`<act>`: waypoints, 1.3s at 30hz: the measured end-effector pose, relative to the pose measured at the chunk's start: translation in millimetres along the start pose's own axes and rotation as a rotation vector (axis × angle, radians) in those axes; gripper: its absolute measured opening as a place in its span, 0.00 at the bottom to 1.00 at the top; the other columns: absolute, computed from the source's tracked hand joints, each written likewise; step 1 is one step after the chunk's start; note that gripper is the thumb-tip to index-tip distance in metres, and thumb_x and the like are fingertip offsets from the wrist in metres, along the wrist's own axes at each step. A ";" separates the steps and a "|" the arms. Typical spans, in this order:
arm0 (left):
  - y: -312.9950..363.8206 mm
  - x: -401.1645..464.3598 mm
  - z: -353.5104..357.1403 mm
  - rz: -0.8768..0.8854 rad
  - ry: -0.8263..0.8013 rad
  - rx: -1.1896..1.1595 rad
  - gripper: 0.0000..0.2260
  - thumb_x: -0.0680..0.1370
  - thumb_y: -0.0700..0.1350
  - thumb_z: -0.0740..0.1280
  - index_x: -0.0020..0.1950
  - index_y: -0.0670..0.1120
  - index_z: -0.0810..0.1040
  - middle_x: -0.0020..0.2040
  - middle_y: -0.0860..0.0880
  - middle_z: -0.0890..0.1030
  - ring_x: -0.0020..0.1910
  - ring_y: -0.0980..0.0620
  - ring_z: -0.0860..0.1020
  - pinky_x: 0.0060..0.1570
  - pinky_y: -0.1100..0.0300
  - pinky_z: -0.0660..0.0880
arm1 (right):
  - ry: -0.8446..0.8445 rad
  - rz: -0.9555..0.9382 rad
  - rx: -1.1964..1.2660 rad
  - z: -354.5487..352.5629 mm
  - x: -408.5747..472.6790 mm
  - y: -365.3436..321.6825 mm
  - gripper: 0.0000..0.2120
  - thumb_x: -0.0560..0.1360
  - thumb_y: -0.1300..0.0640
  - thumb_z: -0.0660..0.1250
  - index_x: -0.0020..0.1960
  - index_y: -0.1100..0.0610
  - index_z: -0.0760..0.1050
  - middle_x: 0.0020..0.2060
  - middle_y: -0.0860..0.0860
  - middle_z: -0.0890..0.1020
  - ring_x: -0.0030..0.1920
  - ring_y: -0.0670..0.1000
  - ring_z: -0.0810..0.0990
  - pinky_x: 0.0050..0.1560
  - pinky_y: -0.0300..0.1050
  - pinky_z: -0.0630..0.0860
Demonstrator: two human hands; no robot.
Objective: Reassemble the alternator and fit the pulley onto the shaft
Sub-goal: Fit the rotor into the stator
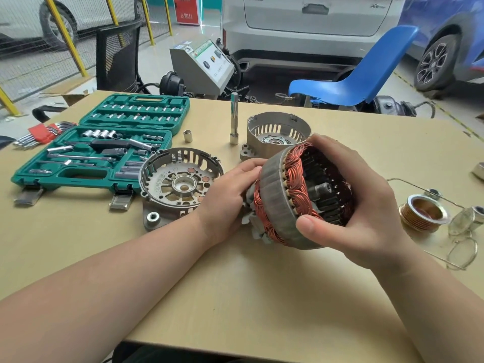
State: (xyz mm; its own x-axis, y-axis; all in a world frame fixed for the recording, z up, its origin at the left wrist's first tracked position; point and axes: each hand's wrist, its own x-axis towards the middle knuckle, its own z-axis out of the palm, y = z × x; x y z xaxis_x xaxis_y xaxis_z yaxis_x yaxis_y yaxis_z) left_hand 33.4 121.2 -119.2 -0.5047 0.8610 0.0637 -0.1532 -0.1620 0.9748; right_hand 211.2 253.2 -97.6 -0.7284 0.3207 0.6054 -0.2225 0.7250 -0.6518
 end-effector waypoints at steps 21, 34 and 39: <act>33.9 -14.7 38.3 0.314 0.009 0.702 0.29 0.75 0.73 0.63 0.70 0.58 0.79 0.57 0.60 0.85 0.58 0.61 0.83 0.58 0.56 0.80 | 0.303 0.667 0.985 7.1 2.4 -2.3 0.30 0.80 0.37 0.62 0.69 0.59 0.79 0.64 0.60 0.84 0.64 0.63 0.83 0.64 0.62 0.79; 21.7 -12.5 14.5 0.365 -0.112 0.282 0.23 0.75 0.54 0.66 0.69 0.50 0.81 0.60 0.45 0.86 0.61 0.41 0.84 0.58 0.47 0.82 | 0.277 0.677 1.218 22.0 2.0 -9.2 0.29 0.83 0.43 0.57 0.71 0.64 0.75 0.65 0.65 0.80 0.66 0.66 0.79 0.68 0.64 0.74; 21.8 -12.2 -6.2 0.338 -0.290 0.205 0.29 0.74 0.47 0.60 0.74 0.39 0.75 0.67 0.36 0.81 0.68 0.33 0.79 0.64 0.41 0.79 | 0.210 0.581 1.053 35.0 -2.7 -17.9 0.26 0.82 0.45 0.60 0.69 0.64 0.77 0.66 0.65 0.80 0.69 0.66 0.78 0.73 0.70 0.70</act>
State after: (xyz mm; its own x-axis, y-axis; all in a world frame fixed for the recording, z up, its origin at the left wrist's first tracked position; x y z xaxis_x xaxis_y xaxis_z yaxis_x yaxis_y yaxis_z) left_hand 31.0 104.1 -100.0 -0.2355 0.8801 0.4123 0.1638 -0.3822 0.9095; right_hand 194.5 218.0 -103.5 -0.7971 0.5956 0.0991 -0.3858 -0.3760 -0.8425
